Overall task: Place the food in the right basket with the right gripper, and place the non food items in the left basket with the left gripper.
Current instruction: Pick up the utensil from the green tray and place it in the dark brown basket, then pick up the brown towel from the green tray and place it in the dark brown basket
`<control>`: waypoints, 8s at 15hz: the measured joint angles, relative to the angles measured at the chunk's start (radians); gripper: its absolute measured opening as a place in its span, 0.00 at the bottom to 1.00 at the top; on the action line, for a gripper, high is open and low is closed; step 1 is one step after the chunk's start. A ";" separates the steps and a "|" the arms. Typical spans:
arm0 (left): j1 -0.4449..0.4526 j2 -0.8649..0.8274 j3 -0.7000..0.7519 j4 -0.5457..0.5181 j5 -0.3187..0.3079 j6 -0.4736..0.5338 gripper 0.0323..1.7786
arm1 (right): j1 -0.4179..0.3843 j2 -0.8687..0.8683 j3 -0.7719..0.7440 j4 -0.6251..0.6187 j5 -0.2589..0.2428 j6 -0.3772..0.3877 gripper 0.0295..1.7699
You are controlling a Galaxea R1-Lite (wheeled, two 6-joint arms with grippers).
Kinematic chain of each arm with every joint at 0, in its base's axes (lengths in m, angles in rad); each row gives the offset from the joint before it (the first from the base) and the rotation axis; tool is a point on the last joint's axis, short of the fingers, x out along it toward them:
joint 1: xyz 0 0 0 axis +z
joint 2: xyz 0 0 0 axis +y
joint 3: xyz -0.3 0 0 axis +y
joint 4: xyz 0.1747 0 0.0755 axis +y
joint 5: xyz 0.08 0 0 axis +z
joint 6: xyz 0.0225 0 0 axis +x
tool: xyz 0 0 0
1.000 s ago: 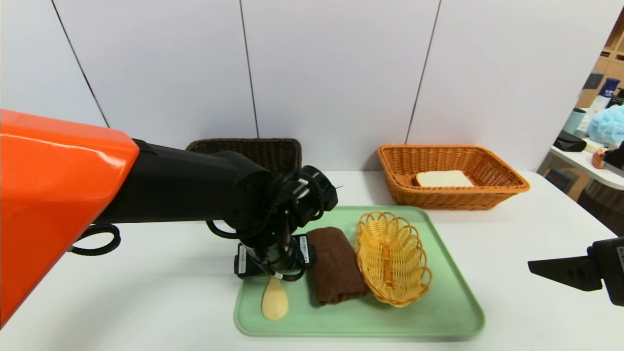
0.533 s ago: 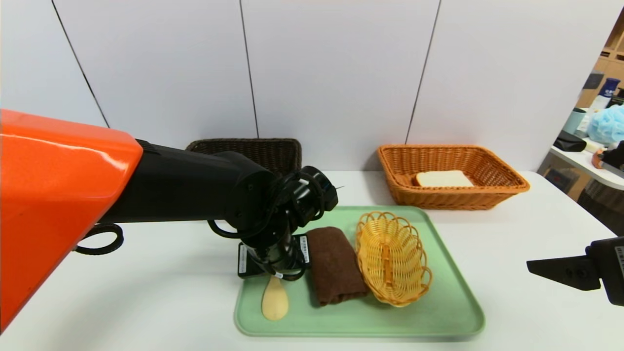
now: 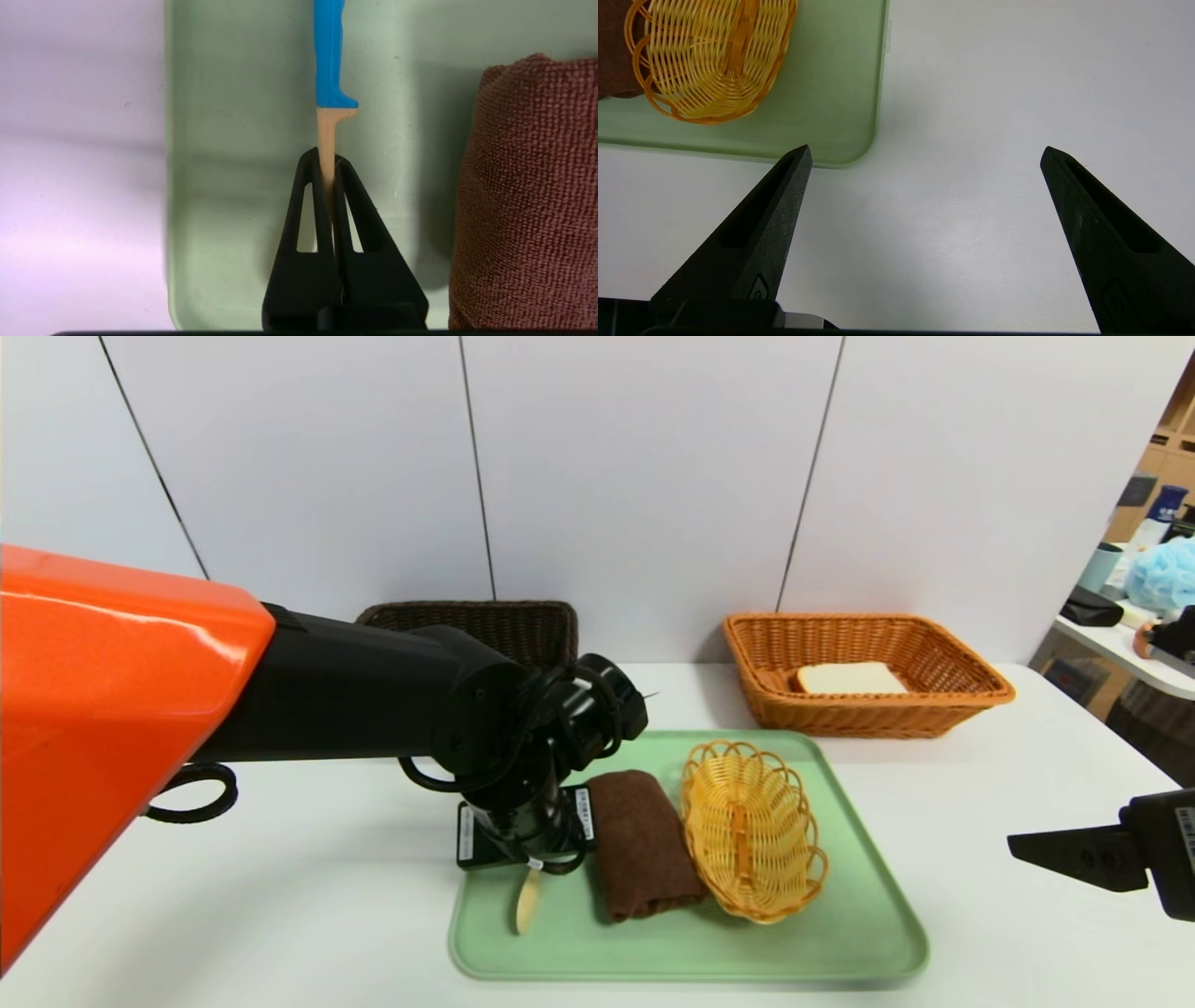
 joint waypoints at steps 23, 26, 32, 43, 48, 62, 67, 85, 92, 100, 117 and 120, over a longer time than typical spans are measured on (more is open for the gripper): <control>0.202 -0.172 -0.439 -0.001 -0.008 0.372 0.03 | 0.000 -0.011 0.040 -0.005 0.001 0.005 0.96; 0.315 -0.106 -0.439 -0.058 -0.007 0.386 0.03 | -0.002 -0.011 0.023 -0.006 0.000 0.006 0.96; 0.477 0.076 -0.439 -0.202 0.019 0.497 0.03 | -0.037 -0.012 -0.022 -0.006 0.000 0.004 0.96; 0.529 0.200 -0.445 -0.331 0.048 0.570 0.03 | -0.080 -0.025 -0.023 -0.005 0.003 0.004 0.96; 0.529 0.206 -0.445 -0.336 0.050 0.570 0.03 | -0.080 -0.025 -0.016 -0.004 0.003 0.003 0.96; 0.529 0.197 -0.445 -0.334 0.057 0.571 0.65 | -0.079 -0.031 -0.008 -0.003 0.003 0.003 0.96; 0.490 0.096 -0.444 -0.304 0.059 0.565 0.80 | -0.079 -0.035 0.008 -0.004 0.003 0.003 0.96; -0.061 -0.023 -0.440 0.314 -0.121 -0.173 0.94 | -0.080 -0.113 0.049 -0.003 0.016 0.026 0.96; -0.076 0.060 -0.447 0.317 -0.126 -0.182 0.95 | -0.080 -0.156 0.066 -0.003 0.039 0.028 0.96; -0.082 0.108 -0.448 0.231 -0.126 -0.193 0.95 | -0.076 -0.198 0.090 -0.005 0.067 0.035 0.96; -0.100 0.153 -0.448 0.178 -0.112 -0.172 0.95 | -0.071 -0.226 0.111 -0.003 0.081 0.036 0.96; -0.102 0.156 -0.448 0.176 -0.113 -0.173 0.95 | -0.071 -0.227 0.111 -0.004 0.081 0.036 0.96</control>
